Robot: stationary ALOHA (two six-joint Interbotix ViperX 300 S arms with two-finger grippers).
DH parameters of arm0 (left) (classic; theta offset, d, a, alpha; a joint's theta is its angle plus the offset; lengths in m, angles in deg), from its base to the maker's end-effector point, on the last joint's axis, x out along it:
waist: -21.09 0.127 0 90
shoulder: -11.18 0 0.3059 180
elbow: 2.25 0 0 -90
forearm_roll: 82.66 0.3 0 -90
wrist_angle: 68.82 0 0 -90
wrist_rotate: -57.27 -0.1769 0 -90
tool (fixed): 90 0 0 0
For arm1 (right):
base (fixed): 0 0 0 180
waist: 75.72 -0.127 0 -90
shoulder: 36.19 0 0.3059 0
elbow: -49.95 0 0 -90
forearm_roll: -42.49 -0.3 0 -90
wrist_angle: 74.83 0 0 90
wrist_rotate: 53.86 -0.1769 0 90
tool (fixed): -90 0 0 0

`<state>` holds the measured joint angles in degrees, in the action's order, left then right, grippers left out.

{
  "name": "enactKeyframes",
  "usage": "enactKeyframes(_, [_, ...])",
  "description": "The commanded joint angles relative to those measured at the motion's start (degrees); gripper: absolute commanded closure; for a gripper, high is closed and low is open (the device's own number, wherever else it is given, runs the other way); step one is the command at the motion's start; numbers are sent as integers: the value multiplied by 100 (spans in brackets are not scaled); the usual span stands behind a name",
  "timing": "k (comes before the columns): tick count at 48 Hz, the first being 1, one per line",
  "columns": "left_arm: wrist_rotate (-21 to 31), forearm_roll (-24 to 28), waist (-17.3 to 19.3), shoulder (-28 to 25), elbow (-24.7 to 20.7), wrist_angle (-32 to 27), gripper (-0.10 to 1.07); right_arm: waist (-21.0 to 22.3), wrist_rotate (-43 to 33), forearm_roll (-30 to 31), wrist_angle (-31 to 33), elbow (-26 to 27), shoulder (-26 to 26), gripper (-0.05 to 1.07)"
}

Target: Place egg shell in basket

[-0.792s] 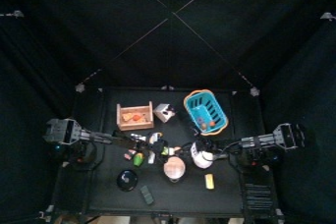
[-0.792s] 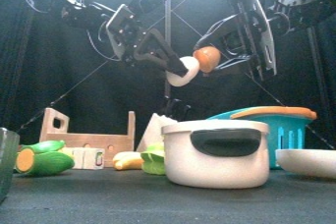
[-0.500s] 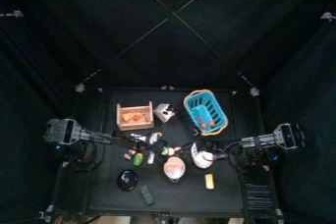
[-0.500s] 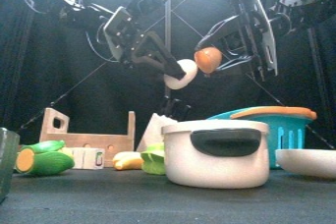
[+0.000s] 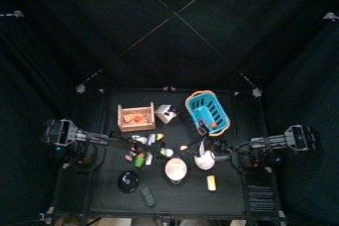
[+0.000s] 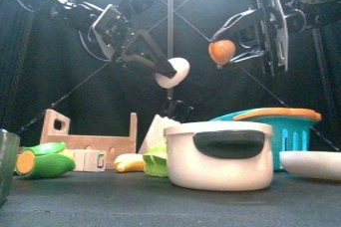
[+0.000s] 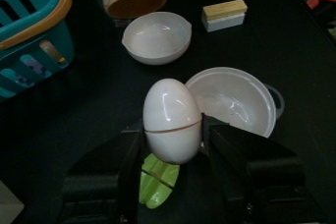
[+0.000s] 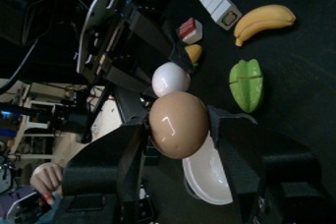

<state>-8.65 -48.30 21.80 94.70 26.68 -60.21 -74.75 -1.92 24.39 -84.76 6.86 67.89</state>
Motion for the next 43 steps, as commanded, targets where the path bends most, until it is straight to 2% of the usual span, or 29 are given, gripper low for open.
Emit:
enactKeyframes(1, [9,0,-9,185,0,35,31,114,0,132,-18,44,176,38])
enactKeyframes(12, [0,9,-9,308,149,53,31,167,0,211,44,0,193,38])
enactKeyframes(19, [9,9,-9,334,185,53,31,475,9,308,229,-9,501,38])
enactKeyframes(33, [9,9,-26,334,185,53,31,1635,9,1028,624,-246,1406,37])
enactKeyframes(43, [9,9,-35,334,185,53,31,2514,0,1450,1248,-545,1811,37])
